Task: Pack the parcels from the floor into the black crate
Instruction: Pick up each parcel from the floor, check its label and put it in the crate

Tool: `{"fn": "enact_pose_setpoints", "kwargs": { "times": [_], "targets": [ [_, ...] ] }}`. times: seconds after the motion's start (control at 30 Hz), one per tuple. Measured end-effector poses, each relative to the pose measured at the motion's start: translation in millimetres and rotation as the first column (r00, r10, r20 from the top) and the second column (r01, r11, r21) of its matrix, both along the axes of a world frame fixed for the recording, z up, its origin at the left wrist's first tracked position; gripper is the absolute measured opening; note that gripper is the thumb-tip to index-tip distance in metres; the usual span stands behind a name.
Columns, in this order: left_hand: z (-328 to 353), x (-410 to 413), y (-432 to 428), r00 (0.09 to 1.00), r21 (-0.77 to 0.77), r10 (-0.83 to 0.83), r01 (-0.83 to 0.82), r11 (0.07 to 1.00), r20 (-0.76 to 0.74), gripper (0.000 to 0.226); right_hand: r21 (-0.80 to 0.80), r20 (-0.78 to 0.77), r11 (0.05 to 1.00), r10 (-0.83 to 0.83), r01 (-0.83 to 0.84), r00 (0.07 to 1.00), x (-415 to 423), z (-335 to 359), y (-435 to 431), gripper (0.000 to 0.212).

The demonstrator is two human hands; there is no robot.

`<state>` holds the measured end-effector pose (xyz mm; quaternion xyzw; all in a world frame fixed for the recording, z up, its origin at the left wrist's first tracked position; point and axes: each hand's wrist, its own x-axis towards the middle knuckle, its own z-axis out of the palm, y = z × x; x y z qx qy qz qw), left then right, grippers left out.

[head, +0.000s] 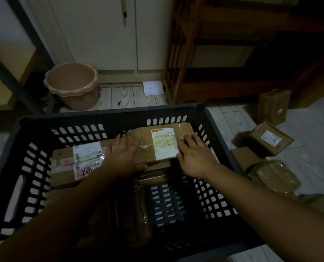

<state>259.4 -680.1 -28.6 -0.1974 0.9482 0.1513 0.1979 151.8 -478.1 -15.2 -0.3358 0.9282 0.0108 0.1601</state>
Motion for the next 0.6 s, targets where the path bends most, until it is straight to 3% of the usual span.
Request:
{"fn": "enact_pose_setpoints", "kwargs": {
  "times": [0.13, 0.23, 0.37, 0.6],
  "targets": [
    [25, 3, -7, 0.99, 0.055, -0.01, 0.002, 0.999, 0.143, 0.11, 0.053, 0.107, 0.999, -0.009, 0.003, 0.994, 8, 23, 2, 0.063],
    [90, 12, -17, 0.973, 0.093, -0.037, 0.016, 0.996, 0.228, 0.117, 0.002, 0.228, 0.996, -0.085, 0.087, 0.97, 16, 82, 16, 0.064],
    [217, 26, -6, 0.968, 0.129, -0.053, 0.021, 0.991, 0.246, 0.114, -0.072, 0.294, 0.976, -0.178, 0.208, 0.939, 26, 205, 42, 0.065],
    [444, 65, 51, 0.978, 0.205, 0.062, -0.104, 0.973, 0.201, 0.093, -0.034, 0.331, 0.976, -0.191, 0.214, 0.924, 43, 423, 81, 0.067]
  ]
}}
